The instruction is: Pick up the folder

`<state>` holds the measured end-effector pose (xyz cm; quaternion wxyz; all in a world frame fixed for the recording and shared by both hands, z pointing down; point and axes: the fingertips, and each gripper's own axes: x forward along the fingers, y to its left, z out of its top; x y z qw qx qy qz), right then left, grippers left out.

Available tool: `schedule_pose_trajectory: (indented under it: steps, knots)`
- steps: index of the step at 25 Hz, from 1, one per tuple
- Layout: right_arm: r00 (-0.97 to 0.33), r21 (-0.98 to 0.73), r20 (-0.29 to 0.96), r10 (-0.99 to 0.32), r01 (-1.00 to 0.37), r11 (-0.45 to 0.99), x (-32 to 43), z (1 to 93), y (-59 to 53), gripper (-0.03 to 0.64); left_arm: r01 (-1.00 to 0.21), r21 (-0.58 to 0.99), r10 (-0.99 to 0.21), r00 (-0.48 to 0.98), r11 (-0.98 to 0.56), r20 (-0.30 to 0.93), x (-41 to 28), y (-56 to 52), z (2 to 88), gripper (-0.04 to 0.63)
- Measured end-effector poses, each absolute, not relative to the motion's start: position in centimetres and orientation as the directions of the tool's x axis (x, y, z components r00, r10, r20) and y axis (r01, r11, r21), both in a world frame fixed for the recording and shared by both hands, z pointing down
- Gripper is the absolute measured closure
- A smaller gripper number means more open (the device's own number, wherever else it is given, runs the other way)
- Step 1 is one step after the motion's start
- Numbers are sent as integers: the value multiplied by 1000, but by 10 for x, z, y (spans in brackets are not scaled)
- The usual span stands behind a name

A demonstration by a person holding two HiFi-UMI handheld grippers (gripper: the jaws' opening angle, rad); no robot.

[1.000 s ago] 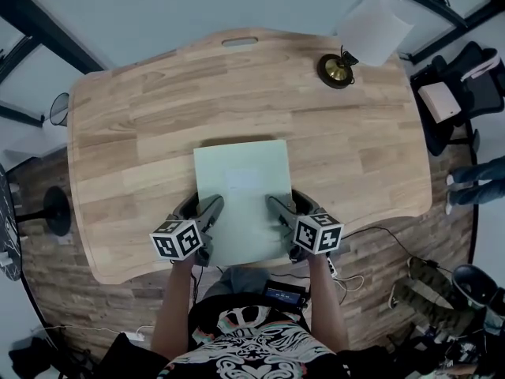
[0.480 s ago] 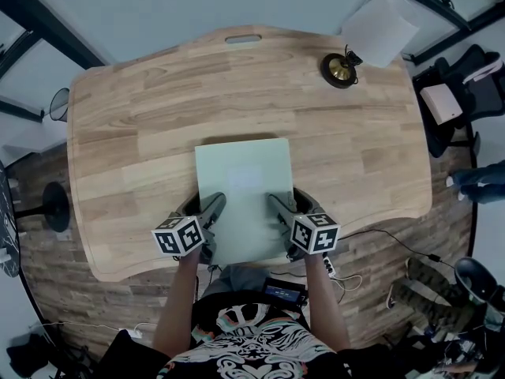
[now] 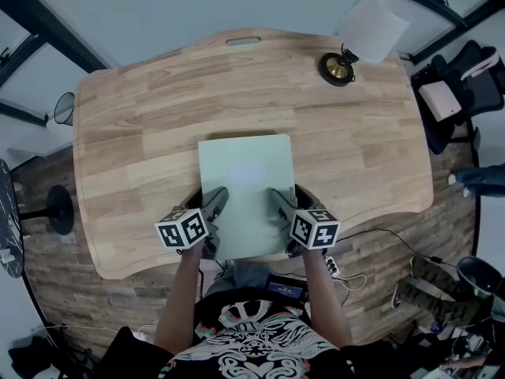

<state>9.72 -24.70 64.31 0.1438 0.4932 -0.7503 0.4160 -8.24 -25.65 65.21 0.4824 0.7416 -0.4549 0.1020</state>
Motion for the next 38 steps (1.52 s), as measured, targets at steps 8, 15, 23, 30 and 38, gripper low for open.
schedule_pose_trajectory:
  steps: [8, 15, 23, 30, 38]
  knots:
    - [-465, -464, 594, -657, -865, 192, 94, 619, -252, 327, -764, 632, -605, 565, -127, 561, -85, -257, 634, 287]
    - [-458, -452, 573, -680, -868, 203, 94, 598, -250, 327, -764, 628, -634, 562, -151, 531, -84, -257, 613, 285]
    - [-446, -445, 546, -709, -871, 206, 95, 580, -246, 327, -762, 622, -657, 565, -182, 499, -83, -256, 594, 285]
    - [-440, -432, 523, -730, -875, 217, 93, 564, -240, 327, -767, 605, -694, 554, -211, 460, -88, -256, 573, 285]
    - [-431, -419, 506, -747, -880, 225, 88, 548, -230, 327, -759, 611, -700, 562, -224, 440, -92, -246, 561, 285]
